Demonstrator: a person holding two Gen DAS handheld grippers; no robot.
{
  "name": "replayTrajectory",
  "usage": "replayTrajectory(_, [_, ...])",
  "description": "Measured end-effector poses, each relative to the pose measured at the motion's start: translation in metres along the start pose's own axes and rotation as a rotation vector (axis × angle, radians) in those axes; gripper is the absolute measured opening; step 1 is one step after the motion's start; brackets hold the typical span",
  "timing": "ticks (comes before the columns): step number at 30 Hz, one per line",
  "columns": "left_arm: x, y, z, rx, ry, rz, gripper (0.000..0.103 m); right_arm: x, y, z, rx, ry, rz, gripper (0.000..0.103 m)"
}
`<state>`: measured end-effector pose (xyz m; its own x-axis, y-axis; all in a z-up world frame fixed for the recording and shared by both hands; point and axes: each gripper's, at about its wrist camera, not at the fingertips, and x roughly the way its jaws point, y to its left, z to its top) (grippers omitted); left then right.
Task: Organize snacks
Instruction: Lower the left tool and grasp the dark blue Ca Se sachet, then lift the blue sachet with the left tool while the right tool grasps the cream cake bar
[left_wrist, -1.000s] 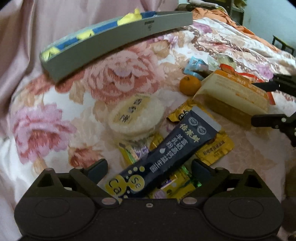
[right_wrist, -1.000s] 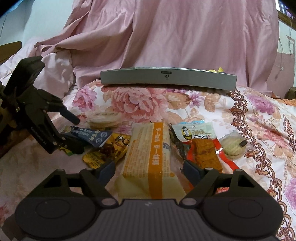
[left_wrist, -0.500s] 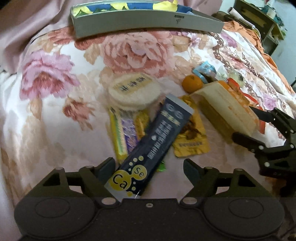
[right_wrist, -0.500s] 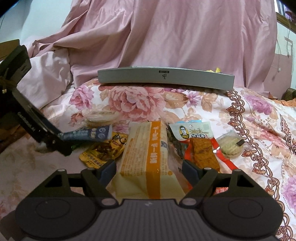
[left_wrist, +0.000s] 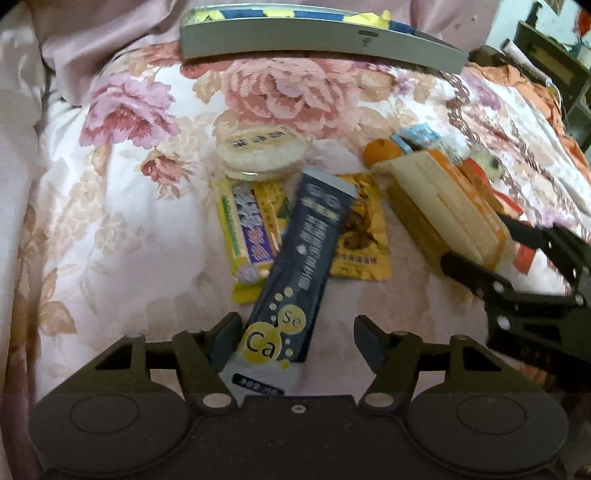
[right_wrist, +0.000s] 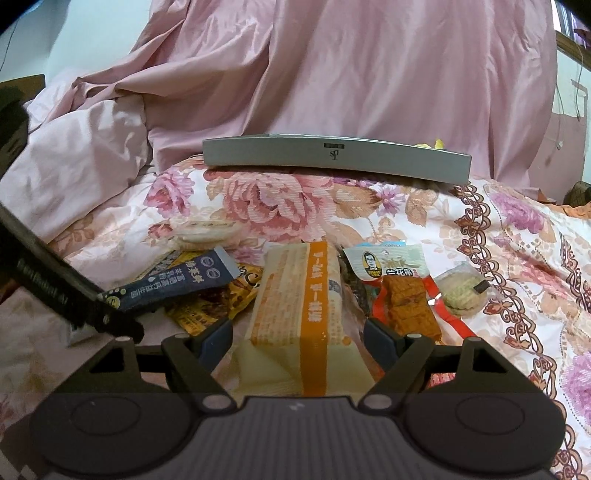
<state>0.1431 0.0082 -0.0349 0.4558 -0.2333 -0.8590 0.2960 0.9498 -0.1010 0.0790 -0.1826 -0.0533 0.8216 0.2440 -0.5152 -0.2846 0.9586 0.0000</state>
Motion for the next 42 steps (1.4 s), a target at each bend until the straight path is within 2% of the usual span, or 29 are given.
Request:
replayTrajectory(3, [-0.003,-0.010,-0.008,0.011,-0.029,0.039,0.059,0.000,0.001,0.000,0.002,0.006,-0.001,0.077])
replayTrajectory(7, [-0.005,-0.006,-0.014,-0.074,-0.097,0.055,0.047,-0.002,0.001,-0.001,-0.001,0.009,0.000,0.074])
replayTrajectory(9, [-0.004,-0.006,-0.018,-0.078,-0.122,0.066,0.047,-0.002,0.002,-0.002,-0.010,0.006,-0.003,0.074])
replayTrajectory(13, [0.000,-0.016,-0.020,0.021,-0.145,0.105,0.048,-0.002,0.006,-0.003,-0.037,-0.007,-0.013,0.074])
replayTrajectory(17, [0.003,-0.020,-0.021,0.059,-0.165,0.128,0.048,0.007,0.013,-0.003,-0.068,-0.006,-0.042,0.074])
replayTrajectory(24, [0.002,-0.029,-0.024,0.113,-0.189,0.153,0.040,0.012,0.016,-0.003,-0.085,-0.019,-0.050,0.071])
replayTrajectory(27, [0.000,-0.035,-0.026,0.140,-0.197,0.142,0.037,0.009,0.020,-0.004,-0.118,-0.034,-0.052,0.068])
replayTrajectory(31, [-0.003,-0.036,-0.025,0.124,-0.197,0.080,0.036,0.003,0.028,-0.006,-0.186,-0.063,-0.051,0.061])
replayTrajectory(37, [0.009,-0.036,-0.023,0.103,-0.178,0.066,0.040,0.010,0.029,-0.004,-0.197,-0.045,-0.048,0.065])
replayTrajectory(42, [0.015,-0.042,-0.022,0.152,-0.178,0.089,0.040,0.015,0.026,-0.006,-0.184,-0.029,-0.036,0.065])
